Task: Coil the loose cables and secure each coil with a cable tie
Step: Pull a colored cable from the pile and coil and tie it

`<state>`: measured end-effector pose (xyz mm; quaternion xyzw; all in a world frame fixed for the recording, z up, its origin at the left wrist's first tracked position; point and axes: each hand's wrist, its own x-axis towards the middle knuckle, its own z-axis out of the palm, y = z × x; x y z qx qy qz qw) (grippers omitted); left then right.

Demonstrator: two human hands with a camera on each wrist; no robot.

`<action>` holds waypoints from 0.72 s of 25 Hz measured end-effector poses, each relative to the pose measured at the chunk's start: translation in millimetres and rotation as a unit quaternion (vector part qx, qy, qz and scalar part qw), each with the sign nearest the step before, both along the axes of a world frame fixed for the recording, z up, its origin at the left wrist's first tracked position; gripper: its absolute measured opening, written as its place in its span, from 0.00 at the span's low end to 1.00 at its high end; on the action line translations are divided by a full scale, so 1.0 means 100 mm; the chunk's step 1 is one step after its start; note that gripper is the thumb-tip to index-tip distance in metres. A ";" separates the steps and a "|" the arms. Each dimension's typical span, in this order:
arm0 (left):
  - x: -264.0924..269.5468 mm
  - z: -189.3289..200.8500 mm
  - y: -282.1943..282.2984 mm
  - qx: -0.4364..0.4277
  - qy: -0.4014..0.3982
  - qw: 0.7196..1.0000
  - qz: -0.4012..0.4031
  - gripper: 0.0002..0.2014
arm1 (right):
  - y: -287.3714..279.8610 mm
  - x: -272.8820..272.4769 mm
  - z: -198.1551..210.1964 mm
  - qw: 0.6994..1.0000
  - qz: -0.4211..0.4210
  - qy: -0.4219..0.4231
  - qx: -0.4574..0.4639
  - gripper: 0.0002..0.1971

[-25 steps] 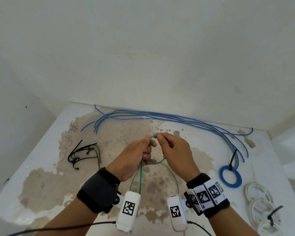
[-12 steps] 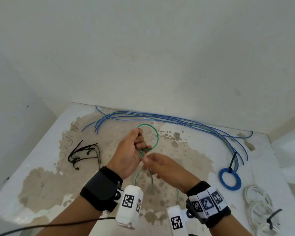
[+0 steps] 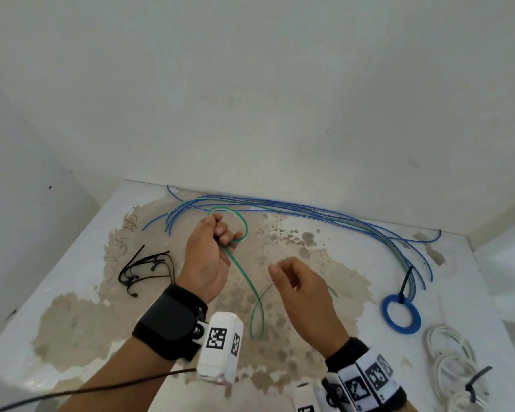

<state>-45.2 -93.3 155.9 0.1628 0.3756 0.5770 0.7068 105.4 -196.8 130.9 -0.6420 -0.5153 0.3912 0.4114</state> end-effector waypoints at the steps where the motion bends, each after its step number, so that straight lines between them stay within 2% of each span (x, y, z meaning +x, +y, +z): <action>1: 0.01 0.03 0.00 0.016 -0.016 1.000 0.008 0.13 | -0.03 -0.03 0.03 0.997 0.052 0.032 -0.045 0.19; 3: 0.05 0.08 -0.04 0.036 -0.045 0.998 0.002 0.14 | -0.06 -0.15 0.08 0.960 0.168 0.139 -0.174 0.24; 4: 0.06 0.10 -0.06 0.043 -0.052 0.998 -0.004 0.14 | -0.05 -0.20 0.09 0.936 0.147 0.243 -0.207 0.23; 5: 0.06 0.12 -0.08 0.050 -0.053 0.997 -0.010 0.14 | -0.01 -0.24 0.10 0.901 0.077 0.366 -0.222 0.21; 6: 0.04 0.12 -0.09 0.054 -0.043 0.998 -0.014 0.14 | 0.04 -0.26 0.11 0.850 -0.012 0.477 -0.224 0.20; 7: 0.01 0.12 -0.12 0.057 -0.023 0.998 -0.018 0.14 | 0.09 -0.27 0.11 0.800 -0.089 0.553 -0.215 0.18; 8: -0.03 0.11 -0.14 0.056 0.000 0.998 -0.022 0.14 | 0.14 -0.28 0.12 0.760 -0.139 0.601 -0.204 0.17; 9: -0.08 0.10 -0.16 0.052 0.015 0.998 -0.025 0.14 | 0.18 -0.28 0.12 0.742 -0.164 0.620 -0.193 0.16; 10: -0.13 0.10 -0.16 0.043 0.020 0.998 -0.028 0.14 | 0.22 -0.30 0.13 0.740 -0.173 0.623 -0.185 0.16; 12: -0.26 0.09 -0.15 0.015 0.017 0.999 -0.040 0.13 | 0.28 -0.35 0.13 0.767 -0.173 0.587 -0.193 0.16; 15: -0.44 0.08 -0.14 -0.031 0.035 0.995 -0.090 0.12 | 0.36 -0.43 0.18 0.852 -0.124 0.458 -0.221 0.12; 18: -0.57 0.03 -0.17 -0.052 0.103 0.976 -0.184 0.13 | 0.40 -0.44 0.26 0.940 -0.056 0.262 -0.211 0.10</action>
